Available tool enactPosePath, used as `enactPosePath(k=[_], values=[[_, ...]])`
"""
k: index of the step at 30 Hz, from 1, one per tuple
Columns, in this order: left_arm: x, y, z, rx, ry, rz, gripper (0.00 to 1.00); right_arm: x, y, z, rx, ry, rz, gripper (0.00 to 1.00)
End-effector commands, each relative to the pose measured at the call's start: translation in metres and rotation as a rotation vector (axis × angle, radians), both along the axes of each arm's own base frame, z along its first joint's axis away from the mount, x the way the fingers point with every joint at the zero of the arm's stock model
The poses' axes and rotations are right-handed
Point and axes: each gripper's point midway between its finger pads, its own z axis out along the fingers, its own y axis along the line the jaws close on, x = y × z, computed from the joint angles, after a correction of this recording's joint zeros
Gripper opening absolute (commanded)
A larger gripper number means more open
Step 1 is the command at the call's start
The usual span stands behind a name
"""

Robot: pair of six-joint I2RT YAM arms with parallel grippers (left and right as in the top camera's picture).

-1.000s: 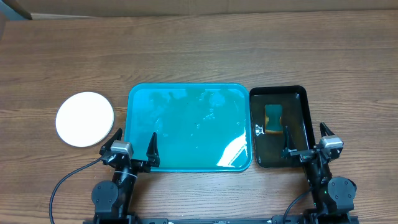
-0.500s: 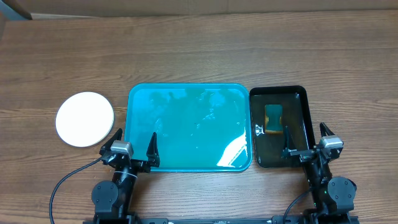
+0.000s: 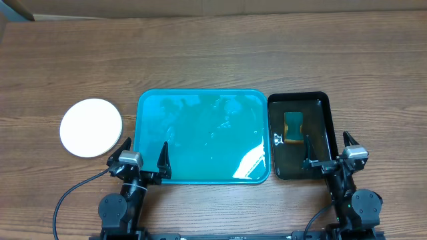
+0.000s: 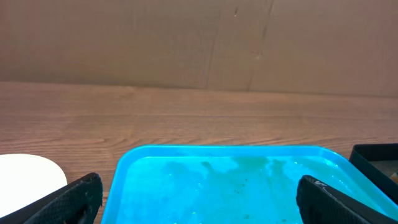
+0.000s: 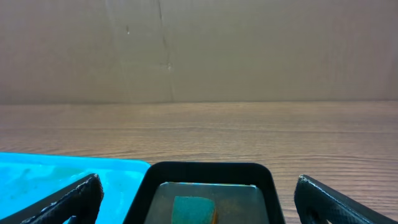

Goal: Clean dirty plates on tray and stack at the side

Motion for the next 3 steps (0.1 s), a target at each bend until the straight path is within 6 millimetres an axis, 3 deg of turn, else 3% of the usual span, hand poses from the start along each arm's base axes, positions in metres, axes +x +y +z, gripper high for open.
enactPosePath(k=[1, 3], values=[[-0.0001, 0.0019, 0.0000, -0.003, -0.004, 0.008, 1.00, 0.0003, -0.0024, -0.0013, -0.003, -0.006, -0.011, 1.00], [0.0000, 0.0019, 0.0001, -0.003, -0.004, 0.008, 1.00, 0.0003, -0.0024, -0.0012, -0.003, -0.006, -0.011, 1.00]])
